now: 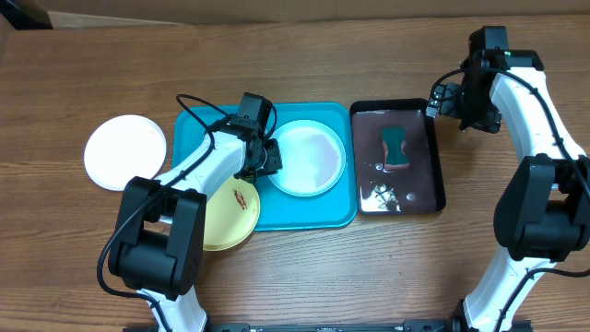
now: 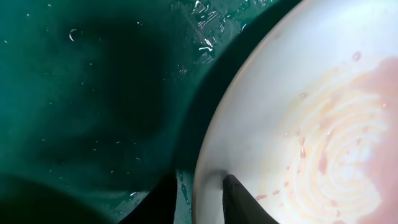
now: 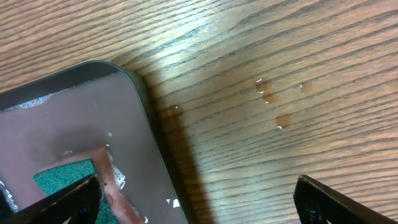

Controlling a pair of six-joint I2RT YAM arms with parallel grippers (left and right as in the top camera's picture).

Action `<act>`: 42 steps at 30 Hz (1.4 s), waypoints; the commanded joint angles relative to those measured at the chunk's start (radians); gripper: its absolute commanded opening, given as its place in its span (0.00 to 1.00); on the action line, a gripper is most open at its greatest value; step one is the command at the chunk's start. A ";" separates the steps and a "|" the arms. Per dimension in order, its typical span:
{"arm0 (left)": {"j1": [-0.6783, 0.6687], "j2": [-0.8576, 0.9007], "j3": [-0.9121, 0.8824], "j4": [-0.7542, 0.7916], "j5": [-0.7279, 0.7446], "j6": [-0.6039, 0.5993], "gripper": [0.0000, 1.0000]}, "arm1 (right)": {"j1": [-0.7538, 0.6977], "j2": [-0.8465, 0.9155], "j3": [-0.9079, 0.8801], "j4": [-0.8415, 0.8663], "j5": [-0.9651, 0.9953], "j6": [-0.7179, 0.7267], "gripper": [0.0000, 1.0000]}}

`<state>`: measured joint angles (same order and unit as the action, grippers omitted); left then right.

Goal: Clean dirty plates on tray and stack at the side
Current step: 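Lift the light blue plate by its rim with left gripper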

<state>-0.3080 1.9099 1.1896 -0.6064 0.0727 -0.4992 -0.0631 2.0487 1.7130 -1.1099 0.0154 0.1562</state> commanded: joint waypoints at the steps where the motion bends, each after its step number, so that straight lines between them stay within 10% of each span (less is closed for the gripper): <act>1: -0.007 0.000 -0.010 0.005 -0.032 -0.003 0.27 | -0.001 -0.014 0.009 0.005 0.006 0.005 1.00; 5: -0.006 0.000 -0.009 0.020 -0.031 -0.002 0.04 | -0.001 -0.014 0.009 0.005 0.006 0.004 1.00; 42: -0.092 -0.014 0.468 -0.187 -0.022 0.201 0.04 | -0.001 -0.014 0.009 0.005 0.006 0.005 1.00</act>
<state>-0.3672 1.9087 1.6058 -0.7910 0.1081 -0.3283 -0.0631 2.0487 1.7130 -1.1103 0.0151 0.1570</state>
